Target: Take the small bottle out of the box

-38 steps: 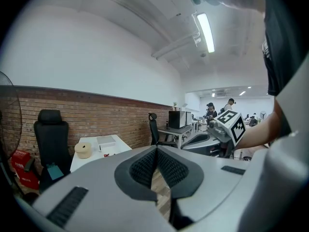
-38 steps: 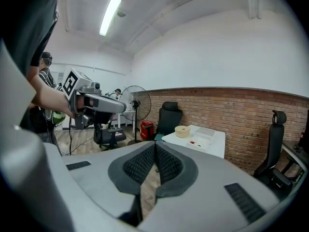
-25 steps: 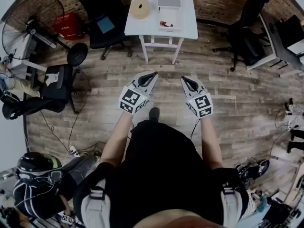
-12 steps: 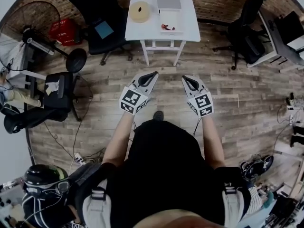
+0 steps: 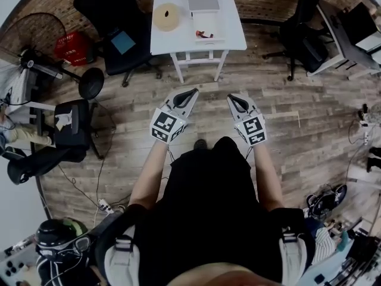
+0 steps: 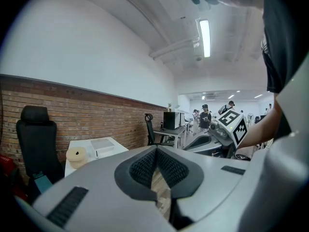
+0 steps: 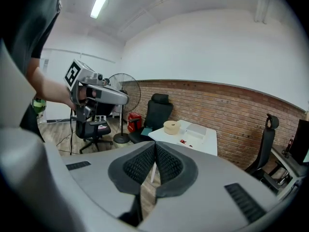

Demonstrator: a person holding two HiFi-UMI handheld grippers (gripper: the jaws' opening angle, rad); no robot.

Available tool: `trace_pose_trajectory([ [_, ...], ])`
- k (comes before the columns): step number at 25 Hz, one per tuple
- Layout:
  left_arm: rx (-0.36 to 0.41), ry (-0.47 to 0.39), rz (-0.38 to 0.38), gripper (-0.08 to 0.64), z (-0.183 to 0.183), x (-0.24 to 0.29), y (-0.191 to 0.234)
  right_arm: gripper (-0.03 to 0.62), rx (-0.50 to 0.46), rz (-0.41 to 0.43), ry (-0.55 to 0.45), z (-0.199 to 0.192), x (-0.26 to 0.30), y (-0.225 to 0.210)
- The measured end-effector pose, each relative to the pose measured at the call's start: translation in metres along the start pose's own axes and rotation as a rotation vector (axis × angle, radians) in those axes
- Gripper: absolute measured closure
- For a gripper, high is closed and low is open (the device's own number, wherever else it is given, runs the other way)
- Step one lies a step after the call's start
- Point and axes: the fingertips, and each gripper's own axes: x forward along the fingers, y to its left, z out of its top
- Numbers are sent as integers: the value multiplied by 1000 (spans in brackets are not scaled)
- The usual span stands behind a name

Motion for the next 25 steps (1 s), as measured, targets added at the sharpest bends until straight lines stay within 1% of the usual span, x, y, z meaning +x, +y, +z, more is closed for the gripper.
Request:
trace_pose_trajectory([
  [3, 9, 15, 2, 540, -3, 7, 1, 594, 12, 11, -10, 2, 2, -7],
  [5, 11, 27, 8, 540, -7, 11, 3, 594, 19, 37, -18, 1, 7, -8],
  [11, 4, 45, 47, 540, -6, 26, 25, 594, 19, 93, -22, 0, 32, -23],
  [17, -4, 51, 83, 540, 6, 56, 55, 594, 23, 122, -22, 8, 57, -59],
  [25, -26, 70, 134, 540, 14, 98, 88, 594, 20, 165, 0, 4, 91, -116],
])
